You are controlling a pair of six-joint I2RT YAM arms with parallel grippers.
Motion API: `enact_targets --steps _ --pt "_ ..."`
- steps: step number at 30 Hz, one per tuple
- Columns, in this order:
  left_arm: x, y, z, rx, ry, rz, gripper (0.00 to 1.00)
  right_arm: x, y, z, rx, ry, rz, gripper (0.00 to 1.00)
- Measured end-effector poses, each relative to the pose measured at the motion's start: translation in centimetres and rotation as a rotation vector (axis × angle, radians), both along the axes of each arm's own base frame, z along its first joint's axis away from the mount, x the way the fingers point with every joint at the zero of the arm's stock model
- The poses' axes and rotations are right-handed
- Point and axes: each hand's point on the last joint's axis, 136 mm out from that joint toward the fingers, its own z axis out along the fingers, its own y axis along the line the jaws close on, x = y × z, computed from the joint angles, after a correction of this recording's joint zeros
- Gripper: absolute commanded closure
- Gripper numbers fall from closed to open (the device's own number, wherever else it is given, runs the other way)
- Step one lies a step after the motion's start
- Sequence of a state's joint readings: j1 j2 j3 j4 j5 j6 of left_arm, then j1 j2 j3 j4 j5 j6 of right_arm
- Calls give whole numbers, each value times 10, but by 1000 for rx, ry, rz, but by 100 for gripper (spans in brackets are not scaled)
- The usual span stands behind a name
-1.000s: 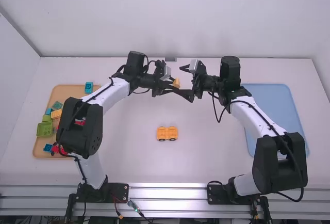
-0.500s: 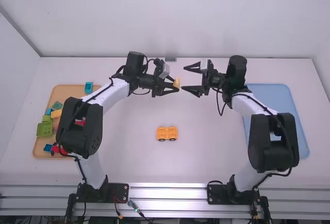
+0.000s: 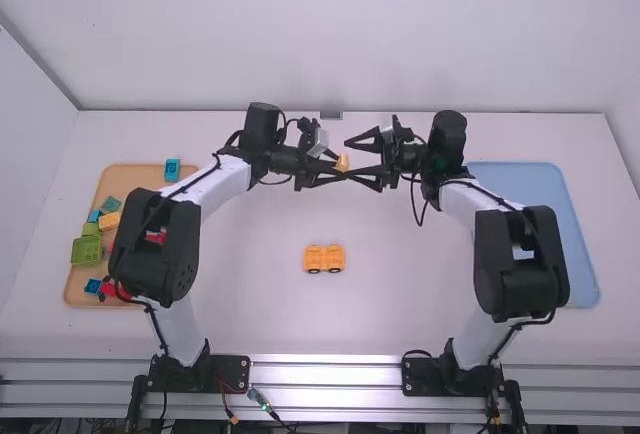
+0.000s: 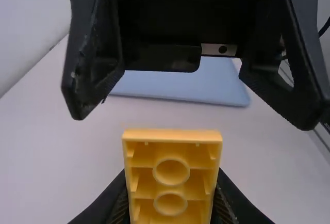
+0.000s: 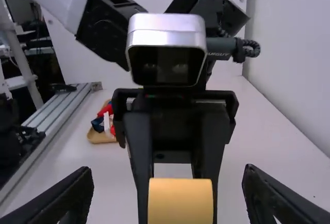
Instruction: Assemble lego blocks to make yellow taxi
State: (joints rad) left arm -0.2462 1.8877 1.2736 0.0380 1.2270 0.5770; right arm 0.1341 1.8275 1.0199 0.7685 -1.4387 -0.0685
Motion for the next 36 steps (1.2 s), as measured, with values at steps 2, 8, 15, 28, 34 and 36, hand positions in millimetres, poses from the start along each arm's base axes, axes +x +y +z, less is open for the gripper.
enact_targets --steps 2,8,15,28,34,36 --pt "-1 0 -3 2 10 0 98 0 4 -1 -2 19 -1 29" --pt "-1 0 -2 1 4 0 98 3 9 -6 -16 74 -32 30" --pt "0 -1 3 -15 -25 -10 98 8 6 -10 -23 87 -58 36" --pt "-5 -1 13 -61 -49 -54 98 4 7 -7 -17 50 -37 45" --pt "-5 -1 14 -66 -55 -59 98 3 7 -7 -16 42 -27 50" --pt "-5 -1 16 -72 -65 -64 98 2 7 -7 -15 42 -24 54"
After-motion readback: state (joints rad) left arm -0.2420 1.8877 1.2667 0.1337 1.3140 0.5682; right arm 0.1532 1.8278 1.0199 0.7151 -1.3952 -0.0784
